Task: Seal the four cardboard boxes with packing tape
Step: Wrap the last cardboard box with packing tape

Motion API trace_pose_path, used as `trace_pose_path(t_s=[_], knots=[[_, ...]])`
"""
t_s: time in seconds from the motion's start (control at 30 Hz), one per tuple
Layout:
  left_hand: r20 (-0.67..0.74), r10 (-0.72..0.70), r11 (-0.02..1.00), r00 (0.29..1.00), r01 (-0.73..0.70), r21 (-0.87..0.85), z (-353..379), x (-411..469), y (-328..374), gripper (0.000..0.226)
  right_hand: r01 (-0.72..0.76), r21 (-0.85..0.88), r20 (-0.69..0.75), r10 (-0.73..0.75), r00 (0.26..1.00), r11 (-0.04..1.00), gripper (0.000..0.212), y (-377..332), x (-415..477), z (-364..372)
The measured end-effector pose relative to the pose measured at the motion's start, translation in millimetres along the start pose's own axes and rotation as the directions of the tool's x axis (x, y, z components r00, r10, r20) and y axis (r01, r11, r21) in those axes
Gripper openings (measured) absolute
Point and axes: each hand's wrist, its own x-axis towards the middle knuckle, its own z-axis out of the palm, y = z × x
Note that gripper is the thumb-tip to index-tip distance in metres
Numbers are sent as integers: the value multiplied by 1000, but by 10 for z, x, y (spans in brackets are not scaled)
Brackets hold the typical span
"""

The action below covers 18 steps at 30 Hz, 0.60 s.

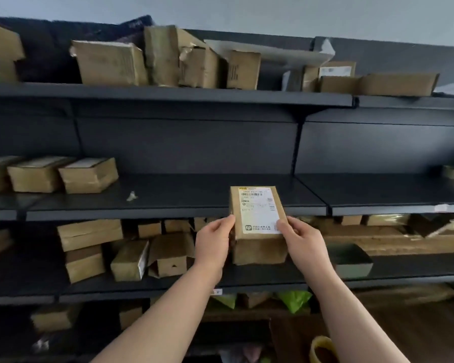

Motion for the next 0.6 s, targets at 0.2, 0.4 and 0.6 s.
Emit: trace_pose_path(t_s=[0.2,0.4,0.6], knots=[[-200,67,997,977,-71,-12,-935,202,329,20,113,-8,180,-109,978,994,33,-543,139,972],[-333,77,996,940,-87,-16,-1836,596,607,20,170,4,299,-163,940,985,39,-1025,264,1977],[-336,72,997,939,-78,-5,-2555,1209,928,21,187,8,279,-182,943,982,43,-1420,519,2806]])
